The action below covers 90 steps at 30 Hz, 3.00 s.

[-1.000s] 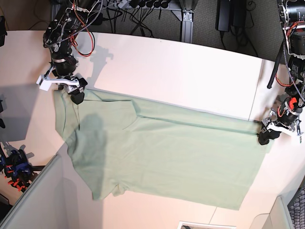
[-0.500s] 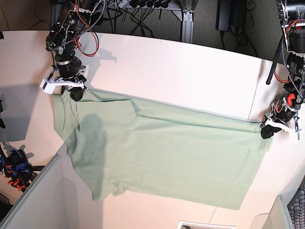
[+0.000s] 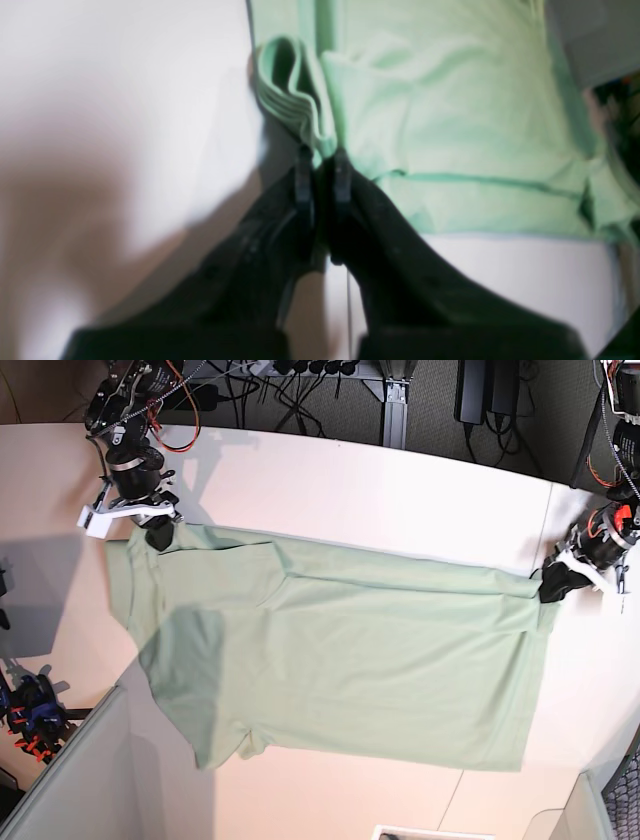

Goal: Fold the T-shirt properly
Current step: 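Regrasp the shirt edge with both grippers and drag it flat, then release the shirt and move the left gripper toward the hem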

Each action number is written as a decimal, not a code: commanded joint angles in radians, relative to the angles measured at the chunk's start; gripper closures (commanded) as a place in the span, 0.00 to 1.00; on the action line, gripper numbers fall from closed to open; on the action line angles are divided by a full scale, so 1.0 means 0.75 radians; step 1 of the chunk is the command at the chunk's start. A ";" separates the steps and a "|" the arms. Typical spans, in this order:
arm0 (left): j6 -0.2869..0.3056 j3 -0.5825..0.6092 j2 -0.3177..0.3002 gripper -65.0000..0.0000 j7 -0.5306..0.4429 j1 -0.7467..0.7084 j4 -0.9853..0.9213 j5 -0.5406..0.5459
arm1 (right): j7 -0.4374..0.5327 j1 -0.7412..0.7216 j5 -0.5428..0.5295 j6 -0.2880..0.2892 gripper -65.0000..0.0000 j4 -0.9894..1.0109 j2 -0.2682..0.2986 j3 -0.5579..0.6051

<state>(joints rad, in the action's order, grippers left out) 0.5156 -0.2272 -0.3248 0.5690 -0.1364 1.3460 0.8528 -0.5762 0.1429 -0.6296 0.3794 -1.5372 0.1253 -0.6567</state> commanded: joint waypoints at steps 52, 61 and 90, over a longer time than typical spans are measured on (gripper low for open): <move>0.026 -0.214 -0.055 0.61 0.030 -0.439 0.481 0.031 | 0.005 0.415 -0.070 0.013 0.39 -0.191 0.132 -0.103; 0.024 -0.396 -0.080 0.61 -0.065 -0.339 0.655 -0.026 | 0.005 0.401 -0.093 0.013 0.39 -0.191 0.173 -0.204; -0.113 0.462 -0.087 0.46 -0.475 0.938 -0.968 -0.546 | 0.009 0.379 -0.079 0.014 0.39 -0.191 0.168 -0.204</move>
<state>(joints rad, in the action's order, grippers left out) 0.4309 0.1211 -0.3820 0.2089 0.5404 0.6121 0.4423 -0.5884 0.4263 -0.6769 0.3817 -1.6627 0.2352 -0.8009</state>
